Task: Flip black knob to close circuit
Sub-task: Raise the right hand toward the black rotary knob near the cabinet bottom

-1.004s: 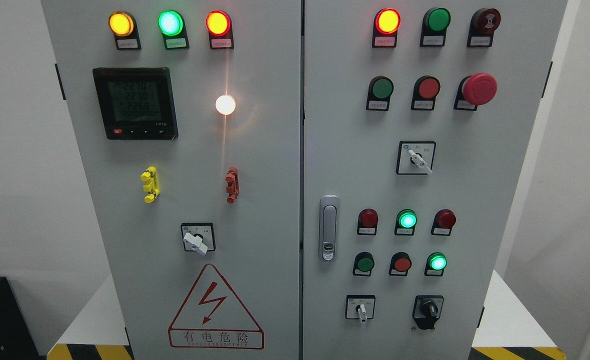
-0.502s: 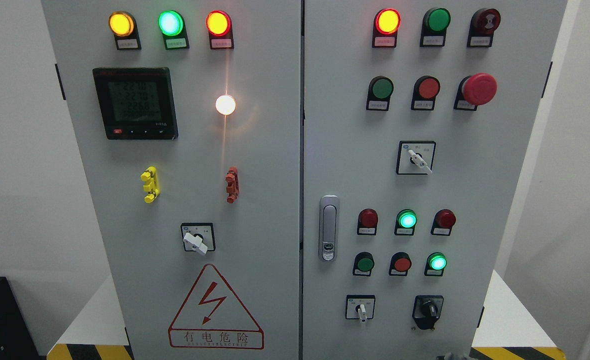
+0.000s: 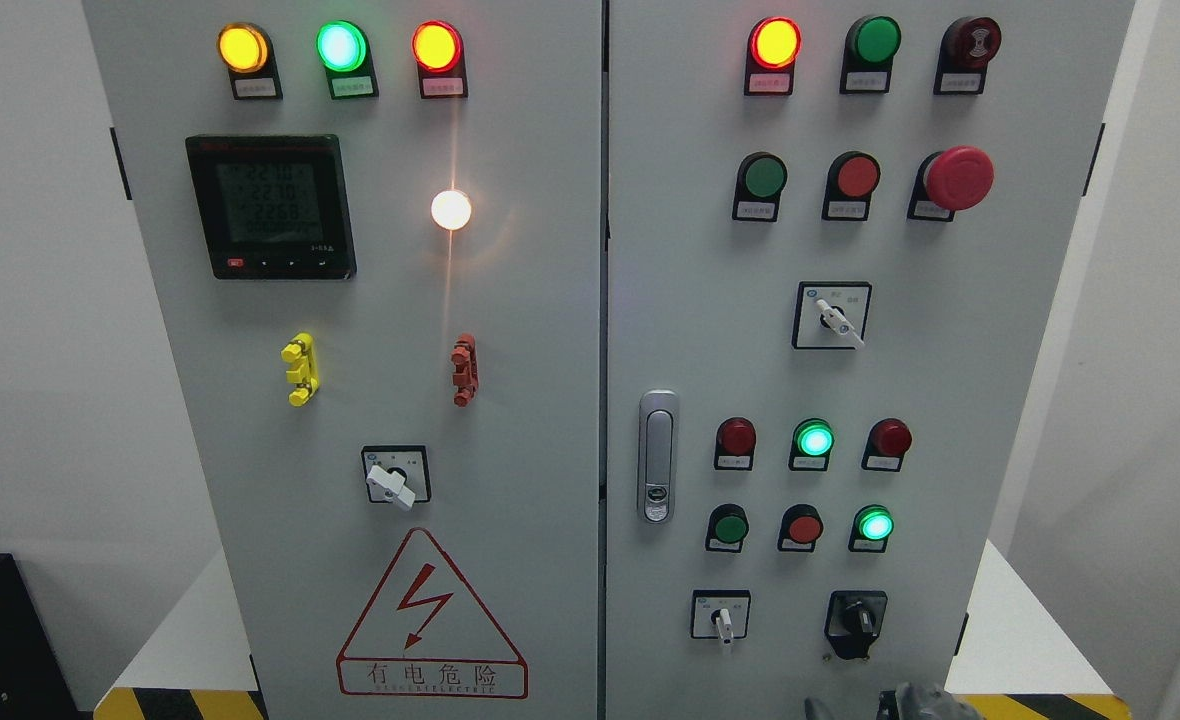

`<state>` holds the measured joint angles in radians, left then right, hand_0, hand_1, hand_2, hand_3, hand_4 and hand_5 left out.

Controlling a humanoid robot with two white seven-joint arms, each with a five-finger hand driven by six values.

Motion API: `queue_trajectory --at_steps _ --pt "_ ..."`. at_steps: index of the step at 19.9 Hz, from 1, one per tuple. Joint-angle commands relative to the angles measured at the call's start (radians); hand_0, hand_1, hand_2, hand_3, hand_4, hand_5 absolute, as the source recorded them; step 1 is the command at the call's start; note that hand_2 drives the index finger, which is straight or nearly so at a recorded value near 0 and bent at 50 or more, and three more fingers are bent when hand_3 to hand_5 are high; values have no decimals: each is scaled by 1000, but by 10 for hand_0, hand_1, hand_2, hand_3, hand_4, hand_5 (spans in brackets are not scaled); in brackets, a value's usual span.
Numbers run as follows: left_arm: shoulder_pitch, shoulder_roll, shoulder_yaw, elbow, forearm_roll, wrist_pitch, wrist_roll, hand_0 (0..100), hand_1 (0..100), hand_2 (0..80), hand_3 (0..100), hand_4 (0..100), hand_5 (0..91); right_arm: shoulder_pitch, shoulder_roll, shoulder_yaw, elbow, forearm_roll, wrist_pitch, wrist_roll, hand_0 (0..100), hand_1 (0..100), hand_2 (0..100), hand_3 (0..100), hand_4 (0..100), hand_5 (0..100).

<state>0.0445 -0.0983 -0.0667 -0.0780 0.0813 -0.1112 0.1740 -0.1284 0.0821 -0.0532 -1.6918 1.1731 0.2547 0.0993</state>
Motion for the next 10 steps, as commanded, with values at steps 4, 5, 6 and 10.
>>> queue_trajectory --at_steps 4,5,6,10 --pt "0 0 1 0 0 -1 1 120 556 0 0 0 0 -57 -22 -2 11 7 44 22 0 50 907 1000 946 953" --pt "0 0 1 0 0 -1 1 120 556 0 0 0 0 -63 -27 -2 11 7 46 22 0 49 908 1000 946 953" --pt "0 0 1 0 0 -1 1 120 556 0 0 0 0 -74 -33 -2 12 7 49 23 0 48 908 1000 946 953" --pt "0 0 -1 0 0 -1 1 120 556 0 0 0 0 -79 -47 -2 14 0 66 25 0 45 907 1000 950 953"
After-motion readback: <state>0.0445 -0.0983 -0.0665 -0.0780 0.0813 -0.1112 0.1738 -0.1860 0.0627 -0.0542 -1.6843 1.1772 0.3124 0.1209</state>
